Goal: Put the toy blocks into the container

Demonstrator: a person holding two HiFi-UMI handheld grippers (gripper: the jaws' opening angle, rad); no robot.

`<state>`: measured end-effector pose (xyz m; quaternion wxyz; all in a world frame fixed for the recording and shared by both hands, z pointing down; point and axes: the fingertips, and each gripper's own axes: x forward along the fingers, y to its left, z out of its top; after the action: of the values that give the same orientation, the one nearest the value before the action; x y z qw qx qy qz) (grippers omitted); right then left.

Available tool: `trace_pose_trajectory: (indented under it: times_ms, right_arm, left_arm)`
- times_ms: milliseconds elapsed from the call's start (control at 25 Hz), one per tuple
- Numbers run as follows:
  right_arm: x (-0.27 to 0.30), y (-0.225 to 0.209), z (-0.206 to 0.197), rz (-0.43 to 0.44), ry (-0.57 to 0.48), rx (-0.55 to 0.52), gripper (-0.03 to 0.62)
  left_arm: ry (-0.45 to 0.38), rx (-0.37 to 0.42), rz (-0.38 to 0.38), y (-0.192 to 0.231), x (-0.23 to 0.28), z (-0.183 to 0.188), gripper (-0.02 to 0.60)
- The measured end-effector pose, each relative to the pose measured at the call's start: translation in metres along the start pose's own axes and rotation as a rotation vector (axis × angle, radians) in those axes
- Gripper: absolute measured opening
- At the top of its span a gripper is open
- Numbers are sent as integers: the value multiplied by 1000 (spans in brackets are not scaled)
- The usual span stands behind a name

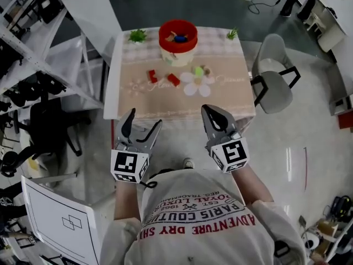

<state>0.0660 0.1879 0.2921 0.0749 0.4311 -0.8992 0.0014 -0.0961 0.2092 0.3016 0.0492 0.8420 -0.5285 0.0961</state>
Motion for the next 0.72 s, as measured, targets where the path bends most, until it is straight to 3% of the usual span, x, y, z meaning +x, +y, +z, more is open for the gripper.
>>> trace_pose_trajectory:
  times_ms: [360,720]
  right_arm:
    - [74,-35,-24,64,72,28,2]
    - [161,-52,-63,77,188,61,2]
  left_arm:
    - [108,-39,42,40,69,-29,355]
    - [211,-78,-36,102,147,-75,356]
